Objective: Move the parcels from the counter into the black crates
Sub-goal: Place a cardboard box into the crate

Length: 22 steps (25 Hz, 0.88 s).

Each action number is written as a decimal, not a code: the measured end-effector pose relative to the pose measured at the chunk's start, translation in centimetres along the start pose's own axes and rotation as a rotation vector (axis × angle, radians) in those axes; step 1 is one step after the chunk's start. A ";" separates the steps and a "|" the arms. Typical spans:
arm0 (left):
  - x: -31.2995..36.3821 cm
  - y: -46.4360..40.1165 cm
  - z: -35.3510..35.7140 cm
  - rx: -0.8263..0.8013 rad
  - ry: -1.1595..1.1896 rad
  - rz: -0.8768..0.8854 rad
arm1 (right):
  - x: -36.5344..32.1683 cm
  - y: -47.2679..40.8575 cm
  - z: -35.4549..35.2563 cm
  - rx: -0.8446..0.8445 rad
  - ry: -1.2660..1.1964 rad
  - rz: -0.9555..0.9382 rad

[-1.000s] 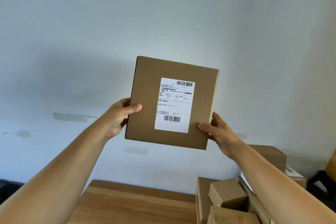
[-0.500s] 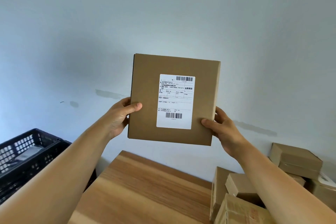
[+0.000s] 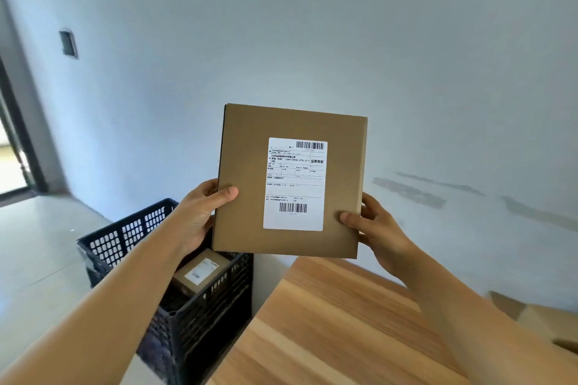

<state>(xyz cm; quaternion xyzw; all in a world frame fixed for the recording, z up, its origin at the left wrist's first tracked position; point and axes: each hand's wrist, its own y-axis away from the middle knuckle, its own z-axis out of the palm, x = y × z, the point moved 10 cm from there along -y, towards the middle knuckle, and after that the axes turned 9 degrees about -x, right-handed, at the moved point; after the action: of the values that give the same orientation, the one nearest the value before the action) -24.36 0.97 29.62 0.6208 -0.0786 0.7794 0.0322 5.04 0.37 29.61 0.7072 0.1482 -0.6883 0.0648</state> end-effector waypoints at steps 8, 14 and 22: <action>-0.7 6.8 -22.0 0.173 -0.090 -0.111 | 11.2 -4.6 21.9 -0.019 -0.155 0.262; -5.0 6.3 -30.3 0.201 -0.082 -0.212 | 17.8 -7.7 27.9 0.031 -0.278 0.405; -9.4 -1.8 -43.3 0.356 -0.321 -0.314 | 27.5 -20.8 33.9 0.032 -0.311 0.552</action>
<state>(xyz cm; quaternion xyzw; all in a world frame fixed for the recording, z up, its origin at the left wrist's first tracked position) -63.68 10.24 11.26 0.7368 0.1523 0.6580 0.0302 -33.28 13.34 3.14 0.6079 -0.0719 -0.7469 0.2596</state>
